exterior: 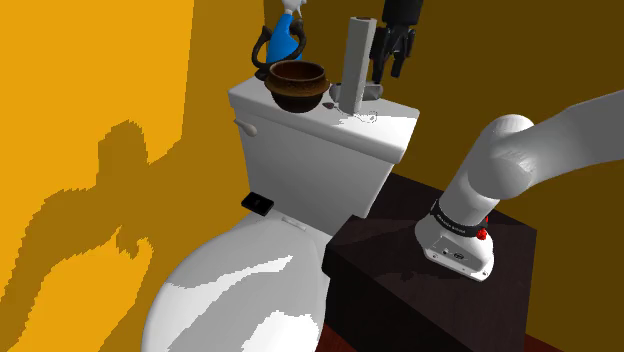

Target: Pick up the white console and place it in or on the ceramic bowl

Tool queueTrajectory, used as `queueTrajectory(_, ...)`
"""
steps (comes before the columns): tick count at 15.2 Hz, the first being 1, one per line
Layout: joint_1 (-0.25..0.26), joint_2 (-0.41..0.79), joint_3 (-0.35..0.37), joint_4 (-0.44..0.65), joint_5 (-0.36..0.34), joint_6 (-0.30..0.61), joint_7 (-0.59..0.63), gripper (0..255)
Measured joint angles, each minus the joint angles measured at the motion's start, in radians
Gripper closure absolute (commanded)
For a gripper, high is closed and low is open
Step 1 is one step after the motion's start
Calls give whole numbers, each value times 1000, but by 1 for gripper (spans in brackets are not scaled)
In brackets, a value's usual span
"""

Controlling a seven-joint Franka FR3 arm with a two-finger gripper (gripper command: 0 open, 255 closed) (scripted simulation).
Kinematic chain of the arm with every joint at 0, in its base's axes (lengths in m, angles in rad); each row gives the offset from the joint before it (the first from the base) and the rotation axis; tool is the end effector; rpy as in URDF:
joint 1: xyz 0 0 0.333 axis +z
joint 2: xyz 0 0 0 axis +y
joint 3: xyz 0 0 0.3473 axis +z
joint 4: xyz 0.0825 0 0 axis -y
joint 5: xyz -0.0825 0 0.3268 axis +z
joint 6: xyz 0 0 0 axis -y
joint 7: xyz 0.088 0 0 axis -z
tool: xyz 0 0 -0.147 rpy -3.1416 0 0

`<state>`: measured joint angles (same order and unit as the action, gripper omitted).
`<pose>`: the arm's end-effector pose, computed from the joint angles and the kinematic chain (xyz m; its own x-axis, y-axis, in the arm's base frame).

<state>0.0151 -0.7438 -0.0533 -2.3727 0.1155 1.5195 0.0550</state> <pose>0.2284 0.0040 0.5534 0.9907 -0.0684 -0.1174 -0.0852 -0.9858 -0.1446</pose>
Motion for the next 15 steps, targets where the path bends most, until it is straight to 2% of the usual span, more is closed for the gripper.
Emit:
queueTrajectory(1,0,0,0,0,0,0,0,0)
queueTrajectory(3,30,32,-24,6,-48,23,-111,0)
queueTrajectory(6,97,108,-75,39,-158,74,-386,0)
queueTrajectory(10,191,205,-128,62,-288,191,-758,0)
queueTrajectory(12,207,220,-141,51,-315,230,-839,0)
queueTrajectory(15,211,230,-147,21,-325,277,-858,0)
